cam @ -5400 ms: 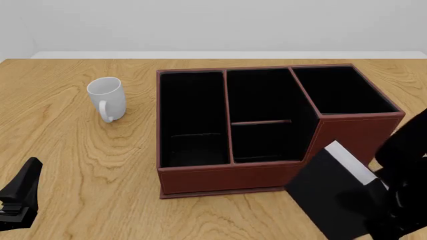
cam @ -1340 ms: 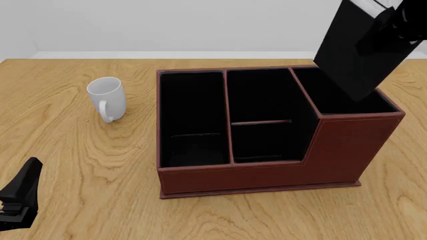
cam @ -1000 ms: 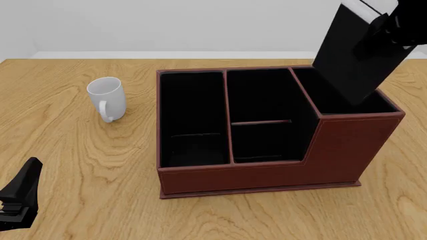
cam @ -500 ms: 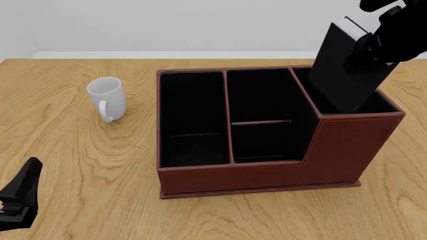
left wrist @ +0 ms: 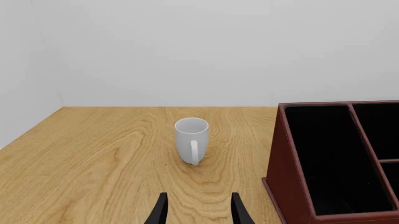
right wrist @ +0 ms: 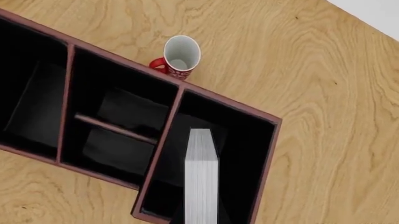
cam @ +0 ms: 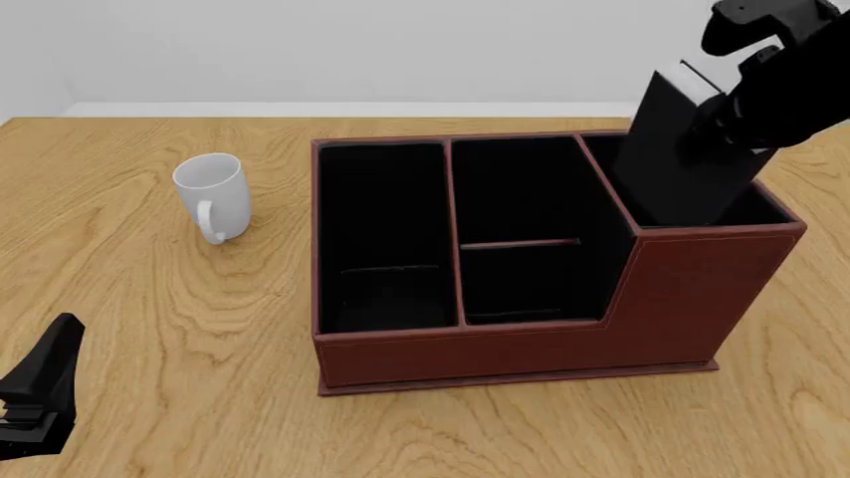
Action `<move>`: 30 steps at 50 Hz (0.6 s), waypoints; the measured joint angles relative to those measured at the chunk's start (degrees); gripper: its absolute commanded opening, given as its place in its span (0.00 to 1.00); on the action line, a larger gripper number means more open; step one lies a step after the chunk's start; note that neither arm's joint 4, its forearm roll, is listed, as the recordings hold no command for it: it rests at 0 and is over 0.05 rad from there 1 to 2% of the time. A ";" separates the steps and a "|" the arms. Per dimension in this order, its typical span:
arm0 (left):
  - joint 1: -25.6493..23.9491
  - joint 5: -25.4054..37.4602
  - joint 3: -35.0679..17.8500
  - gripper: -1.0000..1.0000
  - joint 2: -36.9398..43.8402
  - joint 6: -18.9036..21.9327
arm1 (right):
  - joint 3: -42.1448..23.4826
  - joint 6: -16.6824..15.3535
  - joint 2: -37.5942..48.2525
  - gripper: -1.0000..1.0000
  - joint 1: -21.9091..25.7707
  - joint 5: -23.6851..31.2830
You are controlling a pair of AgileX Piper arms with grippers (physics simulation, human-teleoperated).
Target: Pick up the book and place it in the right compartment of the caddy.
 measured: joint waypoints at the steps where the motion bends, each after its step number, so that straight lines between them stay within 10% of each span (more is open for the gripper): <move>1: 0.00 0.00 0.00 1.00 0.00 0.00 | 0.15 0.04 0.04 0.00 -0.05 -0.14; 30: 0.00 0.00 0.00 1.00 0.00 0.00 | 3.64 1.01 1.87 0.00 -1.79 -4.49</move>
